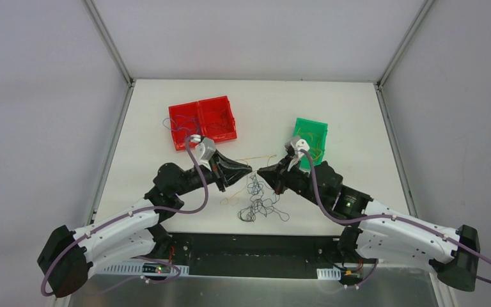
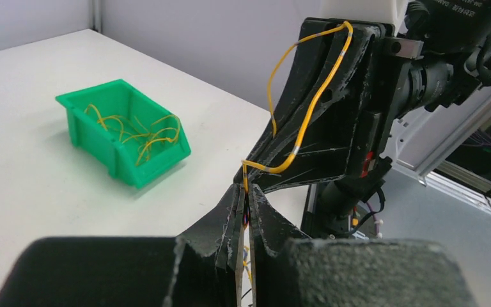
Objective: Untangle the cables
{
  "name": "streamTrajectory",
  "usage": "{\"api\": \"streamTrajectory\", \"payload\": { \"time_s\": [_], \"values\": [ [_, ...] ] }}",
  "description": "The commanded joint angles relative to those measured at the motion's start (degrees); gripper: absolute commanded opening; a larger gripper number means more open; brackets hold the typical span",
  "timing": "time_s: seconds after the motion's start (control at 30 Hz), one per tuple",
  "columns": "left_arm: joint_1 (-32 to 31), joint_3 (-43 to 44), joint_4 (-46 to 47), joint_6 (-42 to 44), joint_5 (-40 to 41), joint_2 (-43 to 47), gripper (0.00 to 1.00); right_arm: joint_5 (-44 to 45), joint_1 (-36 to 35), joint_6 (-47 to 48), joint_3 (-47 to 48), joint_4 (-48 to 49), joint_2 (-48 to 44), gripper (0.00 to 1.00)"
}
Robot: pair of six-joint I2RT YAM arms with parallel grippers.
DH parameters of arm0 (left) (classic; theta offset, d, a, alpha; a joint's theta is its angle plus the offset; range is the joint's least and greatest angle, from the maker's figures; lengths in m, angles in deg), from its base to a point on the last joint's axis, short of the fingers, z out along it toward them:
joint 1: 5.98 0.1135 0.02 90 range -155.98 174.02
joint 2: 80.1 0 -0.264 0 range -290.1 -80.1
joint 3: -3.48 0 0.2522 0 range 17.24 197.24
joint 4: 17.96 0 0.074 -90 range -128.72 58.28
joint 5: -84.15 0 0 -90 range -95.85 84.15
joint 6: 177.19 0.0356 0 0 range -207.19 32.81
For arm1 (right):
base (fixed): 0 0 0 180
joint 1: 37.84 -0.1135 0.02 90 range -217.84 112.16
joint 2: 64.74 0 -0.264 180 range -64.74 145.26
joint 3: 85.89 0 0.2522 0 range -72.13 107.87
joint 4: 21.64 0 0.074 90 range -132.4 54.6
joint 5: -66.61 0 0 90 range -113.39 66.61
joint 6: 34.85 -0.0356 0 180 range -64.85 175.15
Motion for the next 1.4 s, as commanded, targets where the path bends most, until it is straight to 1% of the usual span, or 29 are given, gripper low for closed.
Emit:
{"api": "streamTrajectory", "payload": {
  "time_s": [0.0,0.13,0.27,0.33,0.57,0.67,0.8,0.93,0.97,1.03,1.07,1.13,1.23,1.27,1.37],
  "values": [
    [-0.5,1.1,5.0,-1.0,-5.0,-3.2,0.06,1.3,-0.1,-0.8,1.4,1.3,-0.4,0.0],
    [-0.6,1.5,5.7,-1.3,-4.5,-4.6,0.08,1.0,0.0,-0.8,0.7,1.7,-1.7,0.0],
    [-0.7,0.5,4.9,-0.2,-1.8,-3.3,0.18,1.2,0.0,-0.8,0.5,1.7,-2.4,0.0],
    [-0.6,0.6,4.4,0.0,-1.7,-2.9,0.2,0.9,0.0,-0.8,0.5,1.6,-2.3,0.0],
    [-0.7,1.2,3.4,0.1,-1.1,-3.9,0.33,-0.5,0.0,-1.0,0.4,1.8,-2.2,0.0],
    [-0.7,1.3,2.3,0.7,-0.2,-3.6,0.34,-0.6,0.0,-1.0,0.4,1.9,-2.4,0.0],
    [-0.6,1.8,1.3,0.9,-0.7,-4.2,0.29,-1.1,0.0,-1.3,0.1,2.4,-2.8,0.0],
    [-0.6,3.4,0.8,-0.2,-2.3,-6.4,0.3,-1.2,0.1,-1.4,0.1,2.5,-2.7,0.0],
    [-0.6,3.8,0.4,-0.4,-2.7,-7.0,0.29,-1.2,0.0,-1.4,0.1,2.5,-2.7,0.0],
    [-0.7,4.3,0.0,-0.5,-3.3,-7.5,0.22,-1.5,0.1,-1.5,0.1,2.5,-2.6,0.0],
    [-0.7,4.4,-0.1,-0.6,-3.5,-7.6,0.16,-1.6,0.1,-1.5,0.0,2.5,-2.3,0.0],
    [-0.7,4.5,-0.1,-0.7,-4.2,-7.3,0.0,-2.0,0.1,-1.6,0.0,3.0,-1.8,0.0],
    [-0.6,4.2,-0.1,-0.9,-4.5,-6.1,0.0,-3.2,0.0,-1.7,0.0,3.4,-0.6,0.0],
    [-0.6,3.9,-0.1,-0.9,-3.9,-5.3,0.0,-3.6,0.0,-1.6,0.0,3.4,-0.2,0.07],
    [-0.6,2.7,-0.5,-0.3,-1.5,-2.5,0.0,-3.9,0.0,-0.5,-0.8,4.2,0.2,0.58]
  ]
}}
